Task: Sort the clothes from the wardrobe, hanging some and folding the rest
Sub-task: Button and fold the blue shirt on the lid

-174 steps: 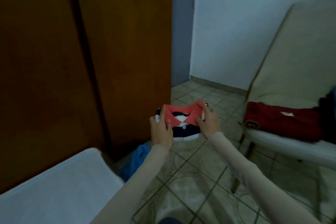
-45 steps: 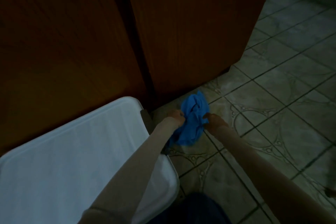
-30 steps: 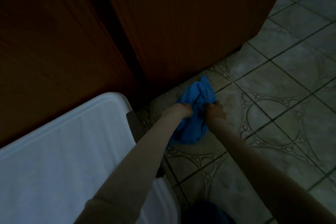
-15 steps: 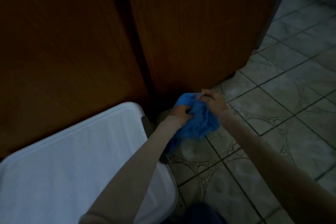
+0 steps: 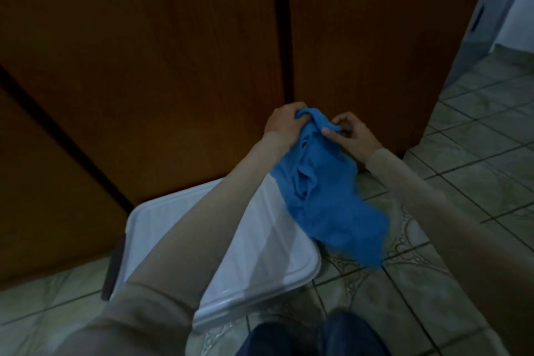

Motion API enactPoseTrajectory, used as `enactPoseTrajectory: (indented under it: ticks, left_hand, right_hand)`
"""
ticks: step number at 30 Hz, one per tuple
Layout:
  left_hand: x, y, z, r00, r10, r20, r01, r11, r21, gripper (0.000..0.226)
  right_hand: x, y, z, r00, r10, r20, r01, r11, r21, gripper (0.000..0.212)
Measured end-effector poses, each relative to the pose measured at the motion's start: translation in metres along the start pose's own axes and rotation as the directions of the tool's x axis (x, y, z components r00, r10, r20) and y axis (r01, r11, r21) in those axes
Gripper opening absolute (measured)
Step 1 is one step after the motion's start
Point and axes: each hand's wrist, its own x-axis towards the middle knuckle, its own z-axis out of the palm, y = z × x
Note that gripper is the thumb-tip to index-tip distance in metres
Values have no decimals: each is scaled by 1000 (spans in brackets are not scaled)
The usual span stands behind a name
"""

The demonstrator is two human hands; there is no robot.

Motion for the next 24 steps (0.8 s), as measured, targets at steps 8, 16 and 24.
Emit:
enactPoseTrajectory:
  ticks: [8, 16, 24]
  left_hand:
    - [-53, 16, -80, 994, 34, -101, -37, 999, -31, 16]
    - [-80, 5, -113, 990, -25, -139, 14, 997, -81, 9]
    - [-120, -17, -86, 954, -271, -126, 263, 962, -73, 30]
  right_hand:
    - [-23, -70, 21, 981, -168, 100, 195, 886, -421, 40]
    - [-40, -123, 23, 970, -217, 106, 240, 913, -328, 19]
    - [-50, -124, 31, 997, -73, 34, 79, 964, -254, 17]
